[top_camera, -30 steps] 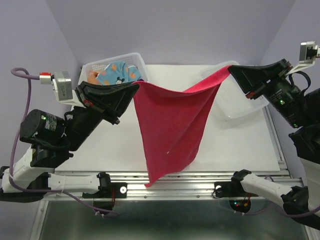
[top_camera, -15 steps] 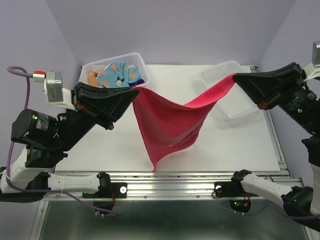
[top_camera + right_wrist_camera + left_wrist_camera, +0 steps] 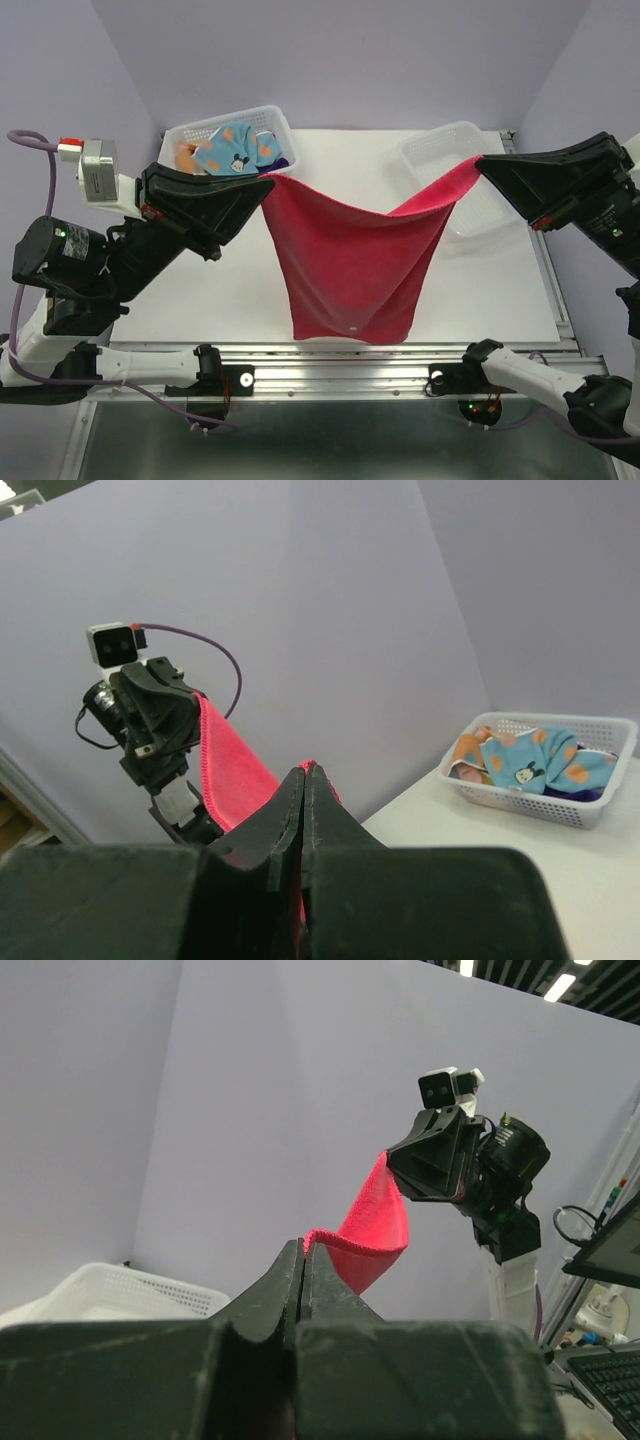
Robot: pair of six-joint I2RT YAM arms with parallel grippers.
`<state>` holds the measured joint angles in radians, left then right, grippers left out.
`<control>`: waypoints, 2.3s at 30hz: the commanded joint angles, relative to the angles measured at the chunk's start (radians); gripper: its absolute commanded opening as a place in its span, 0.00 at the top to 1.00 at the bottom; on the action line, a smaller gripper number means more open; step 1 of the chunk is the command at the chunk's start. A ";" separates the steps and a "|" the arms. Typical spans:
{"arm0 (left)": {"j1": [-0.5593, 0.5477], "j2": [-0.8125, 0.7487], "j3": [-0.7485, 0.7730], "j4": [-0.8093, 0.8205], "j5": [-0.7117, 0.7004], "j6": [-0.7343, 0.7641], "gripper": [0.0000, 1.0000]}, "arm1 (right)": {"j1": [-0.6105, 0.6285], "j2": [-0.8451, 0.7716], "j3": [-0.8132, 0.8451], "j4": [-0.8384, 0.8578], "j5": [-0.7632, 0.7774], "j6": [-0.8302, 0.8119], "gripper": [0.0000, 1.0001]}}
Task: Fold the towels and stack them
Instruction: Flatten out the crumpled towel, then fold the towel
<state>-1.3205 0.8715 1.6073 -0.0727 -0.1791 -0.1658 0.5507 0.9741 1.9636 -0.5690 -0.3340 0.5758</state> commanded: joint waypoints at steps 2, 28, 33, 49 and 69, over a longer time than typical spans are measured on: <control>-0.002 -0.005 -0.026 0.095 -0.146 0.051 1.00 | 0.000 -0.017 -0.075 0.063 0.157 -0.043 0.99; 0.805 0.461 -0.219 0.386 0.087 0.039 1.00 | -0.005 0.331 -0.454 0.544 0.800 -0.275 0.99; 0.906 0.592 -0.190 0.412 0.142 0.018 1.00 | -0.060 0.455 -0.424 0.560 0.753 -0.278 0.99; 0.969 0.916 -0.067 0.458 0.237 0.055 1.00 | -0.201 0.736 -0.393 0.679 0.552 -0.255 0.99; 0.934 0.485 -0.728 0.654 0.377 -0.127 1.00 | -0.204 0.312 -0.931 0.552 0.357 -0.010 0.99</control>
<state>-0.3645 1.4727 0.9844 0.4526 0.1909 -0.2207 0.3500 1.4059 1.1255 -0.0216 0.1177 0.4931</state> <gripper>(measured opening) 0.040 0.015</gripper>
